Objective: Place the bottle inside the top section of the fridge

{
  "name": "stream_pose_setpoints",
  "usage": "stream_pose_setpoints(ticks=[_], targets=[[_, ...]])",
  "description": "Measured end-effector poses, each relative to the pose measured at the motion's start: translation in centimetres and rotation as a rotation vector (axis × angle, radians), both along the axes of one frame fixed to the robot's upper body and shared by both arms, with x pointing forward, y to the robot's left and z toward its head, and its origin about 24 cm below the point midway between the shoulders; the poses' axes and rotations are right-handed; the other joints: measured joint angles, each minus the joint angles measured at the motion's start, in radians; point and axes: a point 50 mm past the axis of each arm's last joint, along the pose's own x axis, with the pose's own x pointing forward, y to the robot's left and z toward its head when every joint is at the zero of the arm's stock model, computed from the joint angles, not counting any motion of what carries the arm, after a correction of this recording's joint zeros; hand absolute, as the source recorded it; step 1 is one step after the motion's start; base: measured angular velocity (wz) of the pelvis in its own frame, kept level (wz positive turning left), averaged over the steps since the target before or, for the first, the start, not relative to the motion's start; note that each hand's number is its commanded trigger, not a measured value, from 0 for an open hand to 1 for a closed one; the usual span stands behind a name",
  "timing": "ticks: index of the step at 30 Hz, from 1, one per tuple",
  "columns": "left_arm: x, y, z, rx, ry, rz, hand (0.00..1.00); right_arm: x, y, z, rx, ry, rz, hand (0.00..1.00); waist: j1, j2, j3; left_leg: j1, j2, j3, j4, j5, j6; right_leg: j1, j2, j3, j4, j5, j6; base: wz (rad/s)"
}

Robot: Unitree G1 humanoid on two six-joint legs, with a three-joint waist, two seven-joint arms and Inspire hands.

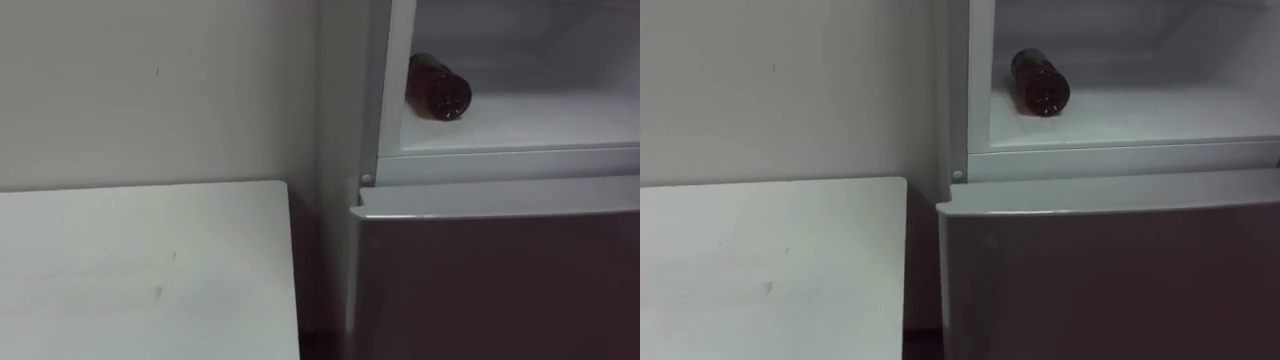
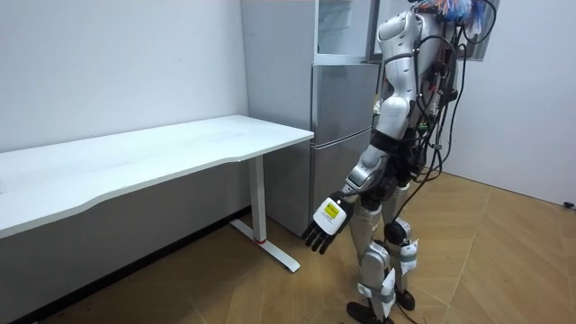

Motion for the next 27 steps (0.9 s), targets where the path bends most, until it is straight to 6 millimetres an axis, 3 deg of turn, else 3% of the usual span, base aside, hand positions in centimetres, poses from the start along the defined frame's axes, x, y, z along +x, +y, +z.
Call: stream_pose_setpoints(ticks=[17, 27], targets=[[0.4, -0.4, -0.3, -0.051, -0.003, -0.027, 0.0, 1.2, 2.4, -0.5, -0.022, 0.044, 0.073, 0.0, -0.002, -0.001, 0.0004, -0.006, 0.007, 0.009, 0.006, 0.0, 0.0, -0.02, 0.002, 0.008, 0.014, 0.002, -0.005, -0.03], [0.4, -0.7, -0.6, -0.073, 0.013, -0.048, 0.0, 1.4, 3.4, -0.8, -0.078, 0.045, 0.106, 0.0, 0.005, 0.019, -0.0102, -0.007, 0.008, 0.01, 0.007, 0.001, -0.002, -0.02, 0.004, 0.007, 0.02, 0.005, -0.008, 0.0]])
